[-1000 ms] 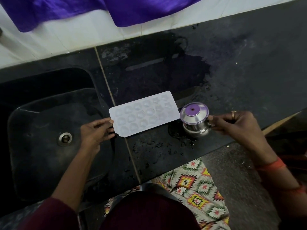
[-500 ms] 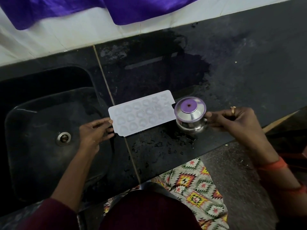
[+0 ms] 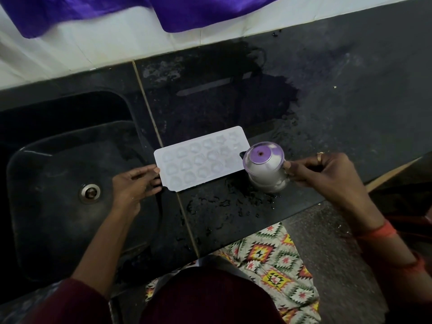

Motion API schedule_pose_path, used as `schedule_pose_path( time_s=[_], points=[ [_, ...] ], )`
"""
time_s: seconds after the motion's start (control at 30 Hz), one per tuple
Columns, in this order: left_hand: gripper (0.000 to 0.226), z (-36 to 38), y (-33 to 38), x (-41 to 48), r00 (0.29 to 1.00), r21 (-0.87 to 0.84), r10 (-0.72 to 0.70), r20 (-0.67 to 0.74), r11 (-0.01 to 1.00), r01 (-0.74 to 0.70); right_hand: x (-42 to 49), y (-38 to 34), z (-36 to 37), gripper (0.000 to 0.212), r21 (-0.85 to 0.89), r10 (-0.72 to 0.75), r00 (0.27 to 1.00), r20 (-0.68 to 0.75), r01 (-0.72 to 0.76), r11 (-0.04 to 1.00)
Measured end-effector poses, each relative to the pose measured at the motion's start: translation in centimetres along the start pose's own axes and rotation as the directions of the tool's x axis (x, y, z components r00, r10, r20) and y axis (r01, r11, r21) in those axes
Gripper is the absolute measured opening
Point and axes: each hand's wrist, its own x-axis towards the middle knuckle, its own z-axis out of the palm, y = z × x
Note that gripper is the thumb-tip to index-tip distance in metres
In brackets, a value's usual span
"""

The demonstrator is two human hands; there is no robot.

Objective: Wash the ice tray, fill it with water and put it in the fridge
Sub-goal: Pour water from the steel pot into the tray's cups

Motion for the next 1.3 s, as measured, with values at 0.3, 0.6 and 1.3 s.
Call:
schedule_pose_path(
  time_s=[0.3,0.6,1.3],
  points=[
    [0.008,0.1,0.1,-0.1,1.0,-0.006,-0.003,-0.005,1.0,0.003,0.2,-0.3,-0.2,0.034,-0.04,-0.004,1.0,0.015,0.005,0.999],
    [0.01,0.1,0.2,-0.3,1.0,-0.013,0.012,0.007,1.0,-0.011,0.5,0.1,-0.3,0.04,-0.055,-0.016,1.0,0.02,0.017,0.998],
    [0.011,-0.1,0.1,-0.2,0.998,-0.03,0.0,0.055,1.0,0.002,1.8,-0.1,0.4,0.04,0.18,-0.059,0.998,-0.016,0.061,0.982]
  ],
)
